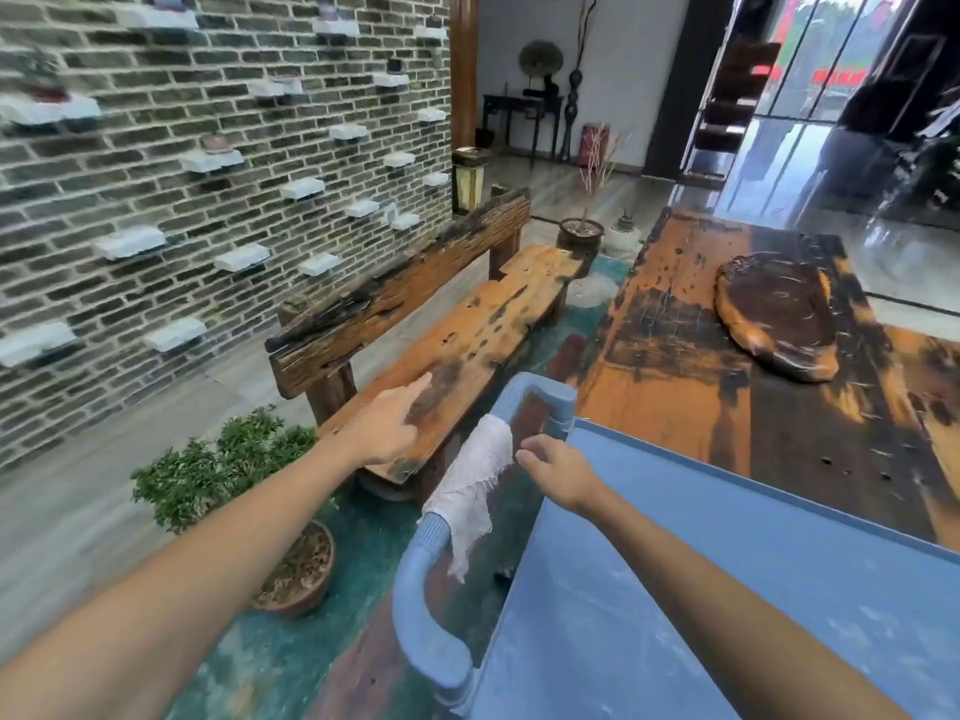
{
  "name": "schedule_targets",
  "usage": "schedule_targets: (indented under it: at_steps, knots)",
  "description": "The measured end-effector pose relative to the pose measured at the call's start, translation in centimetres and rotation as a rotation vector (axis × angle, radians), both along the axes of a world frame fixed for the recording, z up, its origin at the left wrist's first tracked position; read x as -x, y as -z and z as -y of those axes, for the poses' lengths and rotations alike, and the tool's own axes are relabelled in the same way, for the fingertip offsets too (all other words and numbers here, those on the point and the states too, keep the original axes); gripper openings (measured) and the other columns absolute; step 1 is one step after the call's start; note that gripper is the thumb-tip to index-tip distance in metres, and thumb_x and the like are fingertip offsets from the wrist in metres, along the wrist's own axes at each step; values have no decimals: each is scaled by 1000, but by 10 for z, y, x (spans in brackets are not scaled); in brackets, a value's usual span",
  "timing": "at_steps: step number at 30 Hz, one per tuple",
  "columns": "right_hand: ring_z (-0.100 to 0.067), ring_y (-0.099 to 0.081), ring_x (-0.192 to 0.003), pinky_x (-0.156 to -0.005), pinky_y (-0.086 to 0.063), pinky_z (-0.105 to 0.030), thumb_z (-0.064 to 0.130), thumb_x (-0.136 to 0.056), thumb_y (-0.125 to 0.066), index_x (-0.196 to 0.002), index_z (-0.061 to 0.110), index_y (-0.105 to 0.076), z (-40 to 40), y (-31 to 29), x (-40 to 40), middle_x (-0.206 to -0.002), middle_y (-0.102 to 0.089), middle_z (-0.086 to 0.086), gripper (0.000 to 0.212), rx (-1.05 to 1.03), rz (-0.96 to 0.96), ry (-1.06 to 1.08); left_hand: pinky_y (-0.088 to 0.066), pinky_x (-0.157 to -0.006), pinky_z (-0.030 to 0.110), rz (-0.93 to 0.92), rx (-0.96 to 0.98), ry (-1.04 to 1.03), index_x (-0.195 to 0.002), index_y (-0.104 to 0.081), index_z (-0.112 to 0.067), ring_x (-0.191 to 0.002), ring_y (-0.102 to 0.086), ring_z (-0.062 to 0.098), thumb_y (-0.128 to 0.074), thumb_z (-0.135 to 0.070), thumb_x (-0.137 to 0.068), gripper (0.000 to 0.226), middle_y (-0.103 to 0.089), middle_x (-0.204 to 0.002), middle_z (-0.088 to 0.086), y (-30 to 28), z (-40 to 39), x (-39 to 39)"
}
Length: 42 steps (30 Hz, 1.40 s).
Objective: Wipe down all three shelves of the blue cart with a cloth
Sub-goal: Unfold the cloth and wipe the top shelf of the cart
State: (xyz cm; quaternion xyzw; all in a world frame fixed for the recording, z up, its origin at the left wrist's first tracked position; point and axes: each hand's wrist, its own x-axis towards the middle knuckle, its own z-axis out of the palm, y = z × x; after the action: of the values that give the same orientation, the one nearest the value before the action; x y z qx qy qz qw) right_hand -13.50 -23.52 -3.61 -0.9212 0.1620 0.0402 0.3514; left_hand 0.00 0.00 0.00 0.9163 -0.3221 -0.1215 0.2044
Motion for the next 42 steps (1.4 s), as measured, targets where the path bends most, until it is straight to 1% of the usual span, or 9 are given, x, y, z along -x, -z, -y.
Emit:
schedule_targets:
  at_steps: [6,10,13,16,20,24,28,30,42]
  knots:
    - [-24,-57,-127,-108,-44,-39,51,-101,-49,-139,14,-55,24,24,-55,-138,-61,-4,53,-194,-83,-27,-39,-112,38,-379,76,-90,-157,-19,-27,-144,-37,23,-43,-1,-92,74,-32,-161,-2,31,57,-32]
    - [-7,-53,-69,-70,-44,-37,48,-98,-57,-77,15,-61,36,42,-68,-76,-58,5,39,-345,-51,-75,-36,-114,39,-566,136,-93,-156,-24,-27,-144,-37,19,-51,-7,-87,76,-39,-157,-3,52,83,-47]
    - [-10,-46,-68,-67,-36,-32,35,-97,-62,-73,18,-52,38,43,-70,-74,-49,3,31,-441,56,-78,-47,-97,36,-641,146,-59,-148,-36,-31,-123,-55,14,-58,-20,-76,77,-59,-136,-7,61,91,-52]
    - [-12,-41,-69,-66,-33,-37,24,-97,-61,-75,14,-47,39,34,-73,-74,-43,1,28,-383,160,-119,-47,-81,37,-581,130,27,-127,-53,-29,-92,-61,19,-59,-22,-76,52,-66,-104,3,66,89,-57]
    - [-7,-40,-65,-64,-34,-35,29,-99,-59,-79,10,-45,38,13,-69,-72,-43,7,31,-258,254,-198,-40,-80,38,-374,26,162,-74,-57,-31,-96,-46,19,-67,-36,-74,11,-53,-90,-3,54,77,-69]
    - [-8,-43,-66,-63,-36,-34,31,-100,-57,-83,14,-46,38,-12,-54,-75,-49,1,26,-178,338,-222,-33,-95,34,-140,-61,313,-90,-71,-28,-116,-40,16,-69,-47,-79,22,-57,-111,-6,35,70,-75]
    - [-16,-55,-76,-65,-39,-29,28,-101,-59,-91,14,-52,36,-43,-22,-85,-59,-5,18,-101,440,-195,-49,-72,40,-73,-64,383,-69,-57,-28,-77,-59,17,-68,-44,-77,21,-63,-76,-2,12,55,-62]
    - [-13,-54,-73,-62,-37,-24,28,-101,-60,-91,18,-50,37,-56,-3,-81,-58,-2,17,-33,481,-187,-42,-57,29,-66,9,376,-66,-52,-31,-58,-52,7,-72,-43,-79,26,-56,-64,-11,1,45,-56]
    - [-3,-53,-60,-52,-37,-15,37,-97,-66,-83,36,-47,37,-102,134,-67,-56,10,24,208,529,28,-28,-55,28,58,288,564,-60,-43,-29,-52,-37,5,-80,-54,-74,47,-42,-57,-10,-58,37,14]
